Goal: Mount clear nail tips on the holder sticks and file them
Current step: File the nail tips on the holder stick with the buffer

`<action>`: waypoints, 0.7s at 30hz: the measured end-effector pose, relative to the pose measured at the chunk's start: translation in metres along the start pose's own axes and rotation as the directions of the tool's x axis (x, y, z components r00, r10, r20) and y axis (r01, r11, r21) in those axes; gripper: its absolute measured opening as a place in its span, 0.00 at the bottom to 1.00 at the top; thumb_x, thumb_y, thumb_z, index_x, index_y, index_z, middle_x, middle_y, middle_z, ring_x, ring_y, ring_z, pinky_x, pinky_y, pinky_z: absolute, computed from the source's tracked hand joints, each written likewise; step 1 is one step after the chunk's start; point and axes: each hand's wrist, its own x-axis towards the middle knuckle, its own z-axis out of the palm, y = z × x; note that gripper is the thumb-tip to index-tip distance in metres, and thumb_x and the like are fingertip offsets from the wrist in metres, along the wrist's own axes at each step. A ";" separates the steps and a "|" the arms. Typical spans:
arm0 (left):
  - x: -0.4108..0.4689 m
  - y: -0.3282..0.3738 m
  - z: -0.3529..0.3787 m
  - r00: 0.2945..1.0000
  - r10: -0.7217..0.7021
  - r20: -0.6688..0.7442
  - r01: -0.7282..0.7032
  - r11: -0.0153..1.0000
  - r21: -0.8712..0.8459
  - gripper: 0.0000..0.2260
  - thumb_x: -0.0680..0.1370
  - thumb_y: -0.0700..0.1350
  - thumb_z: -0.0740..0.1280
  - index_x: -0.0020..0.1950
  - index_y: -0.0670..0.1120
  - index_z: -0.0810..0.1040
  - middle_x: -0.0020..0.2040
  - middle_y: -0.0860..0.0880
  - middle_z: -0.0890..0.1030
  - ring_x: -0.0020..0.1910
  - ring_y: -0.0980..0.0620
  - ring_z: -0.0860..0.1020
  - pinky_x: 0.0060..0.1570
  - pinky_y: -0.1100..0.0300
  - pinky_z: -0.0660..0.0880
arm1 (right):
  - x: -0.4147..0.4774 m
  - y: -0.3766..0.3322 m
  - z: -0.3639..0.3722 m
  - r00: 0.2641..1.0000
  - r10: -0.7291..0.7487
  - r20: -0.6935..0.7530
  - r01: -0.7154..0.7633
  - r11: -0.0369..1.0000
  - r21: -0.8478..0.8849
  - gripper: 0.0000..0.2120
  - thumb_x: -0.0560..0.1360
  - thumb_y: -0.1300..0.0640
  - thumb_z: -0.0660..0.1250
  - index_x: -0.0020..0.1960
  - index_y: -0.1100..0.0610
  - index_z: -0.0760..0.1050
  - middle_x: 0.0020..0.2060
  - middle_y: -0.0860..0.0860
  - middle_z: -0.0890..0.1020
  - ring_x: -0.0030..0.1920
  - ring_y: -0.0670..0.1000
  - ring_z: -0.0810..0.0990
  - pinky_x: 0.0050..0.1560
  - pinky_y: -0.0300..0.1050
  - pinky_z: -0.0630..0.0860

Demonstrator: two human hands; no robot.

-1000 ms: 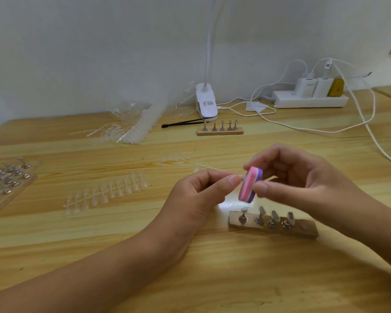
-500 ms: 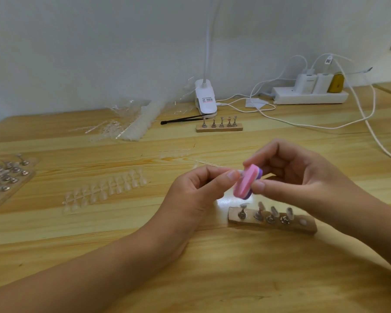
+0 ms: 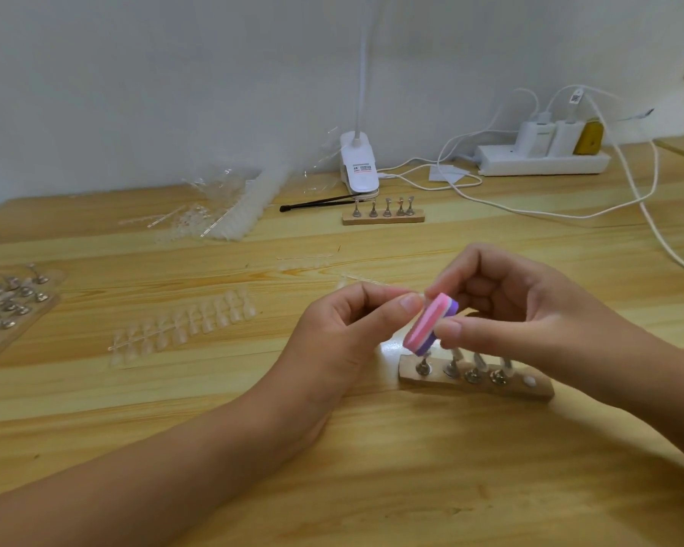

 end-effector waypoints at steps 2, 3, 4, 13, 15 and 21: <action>0.000 0.000 0.000 1.000 0.005 -0.010 -0.005 1.000 0.005 0.13 0.67 0.59 0.74 0.46 0.54 0.86 0.46 0.56 0.85 0.43 0.63 0.79 0.55 0.58 0.72 | 0.002 0.000 -0.001 0.994 -0.019 -0.103 0.020 1.000 0.004 0.13 0.67 0.51 0.78 0.48 0.53 0.80 0.43 0.51 0.85 0.43 0.48 0.84 0.46 0.37 0.79; 0.000 0.001 0.000 1.000 0.008 -0.016 -0.008 1.000 0.000 0.13 0.66 0.60 0.74 0.45 0.55 0.86 0.45 0.57 0.84 0.42 0.64 0.78 0.55 0.59 0.71 | 0.003 0.001 -0.003 0.984 -0.030 -0.173 0.033 0.999 0.015 0.14 0.66 0.50 0.77 0.49 0.54 0.80 0.42 0.50 0.85 0.42 0.47 0.84 0.45 0.35 0.79; 0.000 0.001 0.000 1.000 0.013 -0.013 -0.013 1.000 0.000 0.12 0.65 0.60 0.73 0.45 0.56 0.86 0.45 0.58 0.84 0.42 0.65 0.78 0.54 0.59 0.71 | 0.004 0.001 -0.006 0.972 -0.035 -0.234 0.043 0.999 0.030 0.16 0.65 0.50 0.75 0.50 0.54 0.80 0.42 0.50 0.85 0.42 0.47 0.84 0.45 0.35 0.79; 0.003 -0.001 -0.001 0.999 0.023 0.047 -0.020 0.998 -0.052 0.15 0.69 0.57 0.72 0.53 0.55 0.86 0.52 0.54 0.85 0.53 0.59 0.80 0.58 0.62 0.76 | 0.003 0.000 -0.009 0.993 -0.062 -0.103 0.072 0.992 0.104 0.13 0.70 0.51 0.72 0.54 0.48 0.82 0.42 0.49 0.84 0.43 0.47 0.83 0.45 0.37 0.79; 0.003 -0.002 -0.002 0.998 0.029 0.059 -0.024 0.997 -0.074 0.15 0.70 0.55 0.72 0.55 0.54 0.86 0.53 0.51 0.85 0.55 0.56 0.81 0.56 0.64 0.76 | 0.001 -0.001 -0.006 0.995 -0.052 -0.079 0.057 0.997 0.061 0.12 0.70 0.52 0.74 0.53 0.47 0.83 0.44 0.50 0.86 0.44 0.47 0.85 0.46 0.36 0.79; 0.004 -0.001 -0.003 1.000 -0.003 0.025 0.007 0.988 -0.155 0.13 0.72 0.49 0.71 0.54 0.48 0.86 0.54 0.43 0.84 0.52 0.54 0.80 0.54 0.64 0.76 | -0.001 -0.003 -0.001 0.999 -0.017 -0.037 0.018 0.999 0.033 0.12 0.69 0.56 0.71 0.53 0.52 0.83 0.46 0.53 0.86 0.45 0.50 0.86 0.46 0.35 0.79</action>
